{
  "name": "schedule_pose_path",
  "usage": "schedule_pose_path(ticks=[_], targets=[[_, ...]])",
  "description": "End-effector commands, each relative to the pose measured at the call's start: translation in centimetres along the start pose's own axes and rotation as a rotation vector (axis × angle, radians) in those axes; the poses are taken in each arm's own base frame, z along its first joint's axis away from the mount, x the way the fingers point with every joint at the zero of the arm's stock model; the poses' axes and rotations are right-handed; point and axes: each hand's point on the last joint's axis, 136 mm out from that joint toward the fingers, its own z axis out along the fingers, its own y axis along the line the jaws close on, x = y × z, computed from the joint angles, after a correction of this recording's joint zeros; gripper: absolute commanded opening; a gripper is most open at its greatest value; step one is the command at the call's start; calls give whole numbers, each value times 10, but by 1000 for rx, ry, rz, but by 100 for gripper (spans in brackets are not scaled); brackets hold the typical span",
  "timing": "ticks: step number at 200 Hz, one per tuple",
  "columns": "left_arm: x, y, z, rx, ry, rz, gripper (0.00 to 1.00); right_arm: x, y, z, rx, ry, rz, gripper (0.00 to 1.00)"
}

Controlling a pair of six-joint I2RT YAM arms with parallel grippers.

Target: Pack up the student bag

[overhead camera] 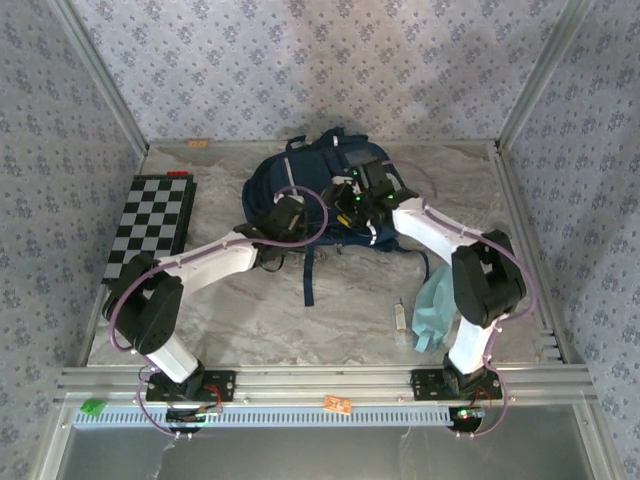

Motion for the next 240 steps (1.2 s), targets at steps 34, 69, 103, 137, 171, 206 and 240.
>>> schedule_pose_path(ticks=[34,69,103,137,171,206,240], targets=[[-26,33,-4,-11,-50,-110,6,-15,18,27,-19,-131,134,71],[-30,35,-8,-8,-53,-95,6,-29,19,32,14,-177,107,47],[-23,29,-9,26,-21,-95,10,-36,22,35,25,-175,102,17],[-15,8,-16,58,-9,-69,28,-42,41,18,-51,-166,125,0],[-13,-8,-15,65,1,-61,43,-43,63,-5,-119,-166,117,0],[-18,-14,-3,26,6,-88,47,-43,67,-9,-131,-159,112,0],[-27,-19,8,20,-14,-114,46,-42,65,-6,-137,-148,119,0]])
